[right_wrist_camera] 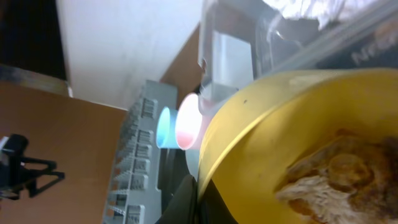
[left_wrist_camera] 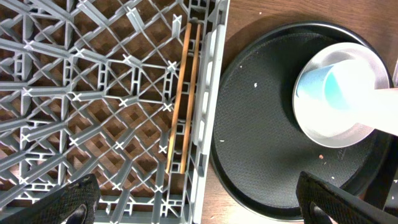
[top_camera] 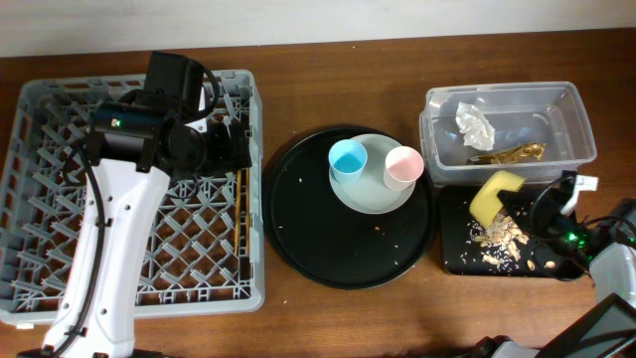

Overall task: Sort waste into correct bins and load items into the dishwasher rack
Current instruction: 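Tip the yellow bowl over the black tray to dump the food, then set the empty yellow bowl back on the round tray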

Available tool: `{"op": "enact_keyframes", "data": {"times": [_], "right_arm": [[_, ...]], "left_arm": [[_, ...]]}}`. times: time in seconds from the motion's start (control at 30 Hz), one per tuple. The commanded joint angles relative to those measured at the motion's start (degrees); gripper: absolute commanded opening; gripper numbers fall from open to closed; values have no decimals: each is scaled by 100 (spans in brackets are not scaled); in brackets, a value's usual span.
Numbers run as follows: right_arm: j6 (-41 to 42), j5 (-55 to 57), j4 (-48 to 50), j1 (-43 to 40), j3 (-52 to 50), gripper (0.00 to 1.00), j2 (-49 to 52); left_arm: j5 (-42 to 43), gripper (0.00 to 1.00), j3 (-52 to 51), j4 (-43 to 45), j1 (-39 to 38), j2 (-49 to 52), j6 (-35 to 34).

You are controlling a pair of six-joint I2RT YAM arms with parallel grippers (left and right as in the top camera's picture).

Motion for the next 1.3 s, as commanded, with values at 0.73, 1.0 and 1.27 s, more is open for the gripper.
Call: {"op": "enact_keyframes", "data": {"times": [0.73, 1.0, 1.27], "right_arm": [[1781, 85, -1322, -195, 367, 4, -1008], [2741, 5751, -3383, 6234, 3018, 4, -1322], [3241, 5890, -1934, 9208, 3018, 11, 1711]], "left_arm": [[-42, 99, 48, -4, 20, -50, -76], [-42, 99, 48, -4, 20, -50, -79], [-42, 99, 48, -4, 20, -50, -76]]}}
